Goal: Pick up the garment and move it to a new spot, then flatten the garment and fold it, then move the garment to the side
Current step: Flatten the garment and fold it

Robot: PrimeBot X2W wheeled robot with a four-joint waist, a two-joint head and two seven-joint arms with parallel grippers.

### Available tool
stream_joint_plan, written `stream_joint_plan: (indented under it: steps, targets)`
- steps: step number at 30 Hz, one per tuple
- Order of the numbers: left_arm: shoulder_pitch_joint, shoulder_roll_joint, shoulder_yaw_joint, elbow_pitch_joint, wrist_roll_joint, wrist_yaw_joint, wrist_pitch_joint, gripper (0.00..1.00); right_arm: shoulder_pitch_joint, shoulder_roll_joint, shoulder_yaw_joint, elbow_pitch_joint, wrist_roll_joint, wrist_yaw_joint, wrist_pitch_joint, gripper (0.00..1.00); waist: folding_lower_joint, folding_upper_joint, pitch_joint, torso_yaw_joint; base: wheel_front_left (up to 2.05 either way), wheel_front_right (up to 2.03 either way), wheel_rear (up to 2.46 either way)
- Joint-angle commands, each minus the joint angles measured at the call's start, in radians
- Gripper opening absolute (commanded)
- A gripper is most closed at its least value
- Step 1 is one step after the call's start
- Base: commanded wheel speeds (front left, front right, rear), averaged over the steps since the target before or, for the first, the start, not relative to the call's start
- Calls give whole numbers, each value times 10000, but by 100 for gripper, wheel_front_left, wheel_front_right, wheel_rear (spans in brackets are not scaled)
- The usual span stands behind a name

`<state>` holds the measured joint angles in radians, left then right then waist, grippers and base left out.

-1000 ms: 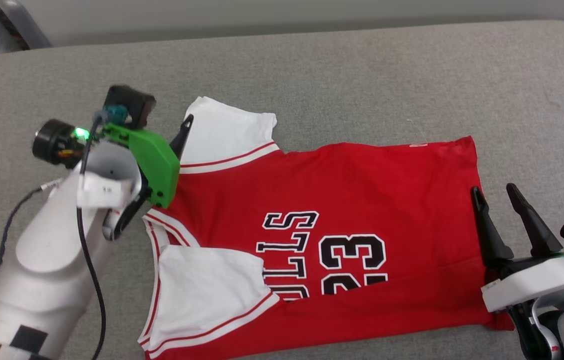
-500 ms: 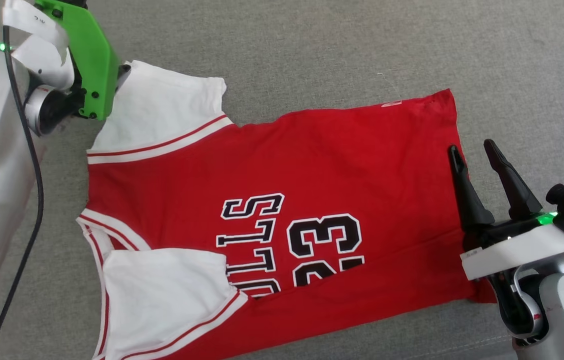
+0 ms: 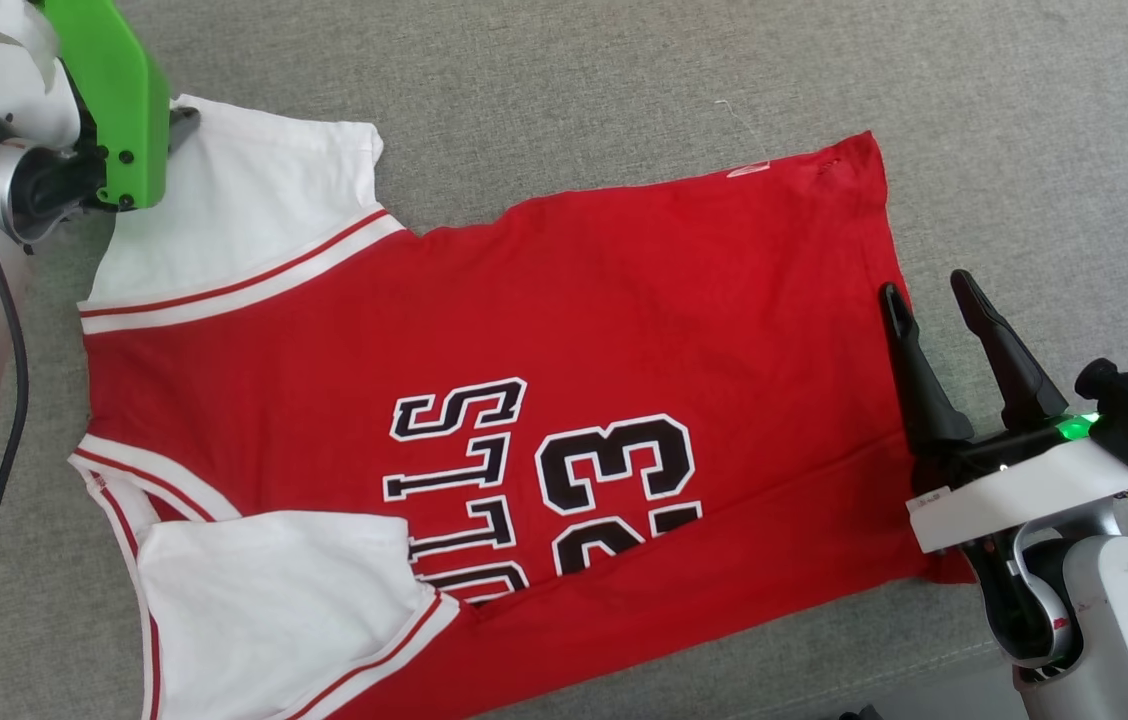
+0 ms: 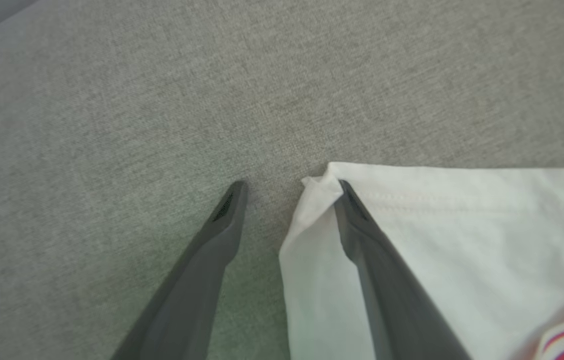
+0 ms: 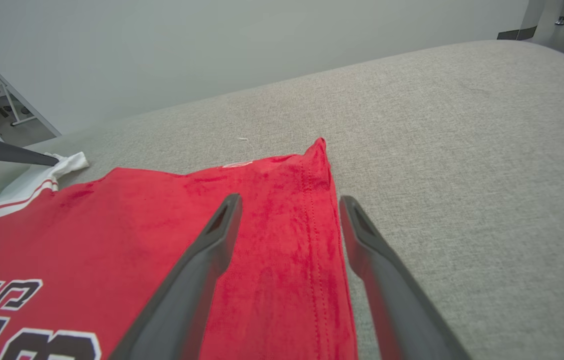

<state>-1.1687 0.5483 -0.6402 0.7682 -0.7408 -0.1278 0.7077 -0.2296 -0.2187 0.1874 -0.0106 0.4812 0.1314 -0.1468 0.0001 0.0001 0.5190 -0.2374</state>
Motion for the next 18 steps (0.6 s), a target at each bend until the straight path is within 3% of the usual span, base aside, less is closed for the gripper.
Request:
stream_joint_plan:
  steps: [1,4,12,18]
  targets:
    - [138,-85,-125,250,-192,-28,223,0,-173,12,20,40,102,-7,-84,100,-1,-1,16,3,0,0,0]
    - [176,-208,-163,371,-578,-28,332,0,-189,-27,-1,108,77,-7,-44,100,-1,-1,-122,121,0,0,0]
    - [500,-406,97,278,-1104,-28,-834,0,-87,-297,-54,161,-21,-7,313,100,-1,-1,-887,313,0,0,0]
    - [1027,-307,283,-230,-1490,-28,-1495,0,74,-1064,-107,230,196,-7,2246,100,-1,-1,-1600,588,0,0,0]
